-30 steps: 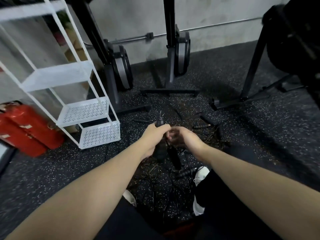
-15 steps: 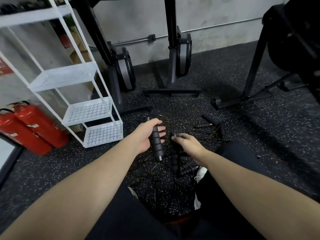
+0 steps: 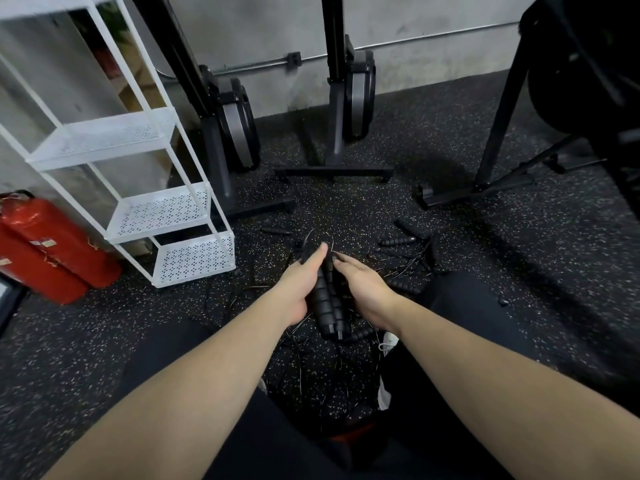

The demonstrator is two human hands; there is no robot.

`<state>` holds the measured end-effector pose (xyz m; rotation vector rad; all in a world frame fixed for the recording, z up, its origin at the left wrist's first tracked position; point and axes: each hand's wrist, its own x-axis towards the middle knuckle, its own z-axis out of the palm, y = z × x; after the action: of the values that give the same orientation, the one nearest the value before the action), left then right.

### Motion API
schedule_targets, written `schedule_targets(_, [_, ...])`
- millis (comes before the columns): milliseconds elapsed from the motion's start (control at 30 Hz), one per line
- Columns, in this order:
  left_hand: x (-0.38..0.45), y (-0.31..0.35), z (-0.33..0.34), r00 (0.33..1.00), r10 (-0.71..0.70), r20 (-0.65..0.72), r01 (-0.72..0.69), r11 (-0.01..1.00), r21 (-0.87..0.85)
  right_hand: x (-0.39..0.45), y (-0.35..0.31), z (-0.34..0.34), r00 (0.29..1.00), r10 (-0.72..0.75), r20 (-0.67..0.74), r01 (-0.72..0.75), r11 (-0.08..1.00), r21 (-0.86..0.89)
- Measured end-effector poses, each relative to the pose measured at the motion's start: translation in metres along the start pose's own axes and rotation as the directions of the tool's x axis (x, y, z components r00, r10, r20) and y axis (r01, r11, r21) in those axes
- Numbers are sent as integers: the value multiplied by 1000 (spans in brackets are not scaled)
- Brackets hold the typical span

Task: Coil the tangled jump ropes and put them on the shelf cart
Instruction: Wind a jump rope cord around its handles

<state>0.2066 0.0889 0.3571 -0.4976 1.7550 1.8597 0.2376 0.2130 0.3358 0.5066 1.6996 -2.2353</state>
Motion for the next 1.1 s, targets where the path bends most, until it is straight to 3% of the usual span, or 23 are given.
schedule_targets(167, [5, -10, 6, 994, -56, -91, 50, 996, -73, -6, 4, 7, 996, 67, 56, -66, 998, -24])
schedule_targets(400, [5, -9, 1, 998, -15, -64, 2, 979, -205, -13, 3, 4, 972, 177, 157, -175, 984, -27])
schedule_targets(533, [17, -10, -6, 992, -80, -94, 34, 909, -415, -9, -4, 1, 984, 124, 129, -103, 982, -159])
schedule_targets(667, [29, -1, -23, 966, -167, -198, 31, 833, -552, -6, -2, -5, 974, 119, 192, -48, 939, -339])
schedule_targets(800, [29, 4, -38, 968, -199, -153, 116, 895, -431, -7, 0, -8, 972, 140, 189, -80, 953, -292])
schedule_targets(933, [17, -9, -30, 962, -270, 35, 267, 910, -318, -4, -6, -10, 990, 103, 99, -88, 986, -144])
schedule_targets(1100, [-7, -17, 4, 937, -295, 187, 335, 913, -235, -1, 0, -6, 994, 106, -2, -106, 994, 17])
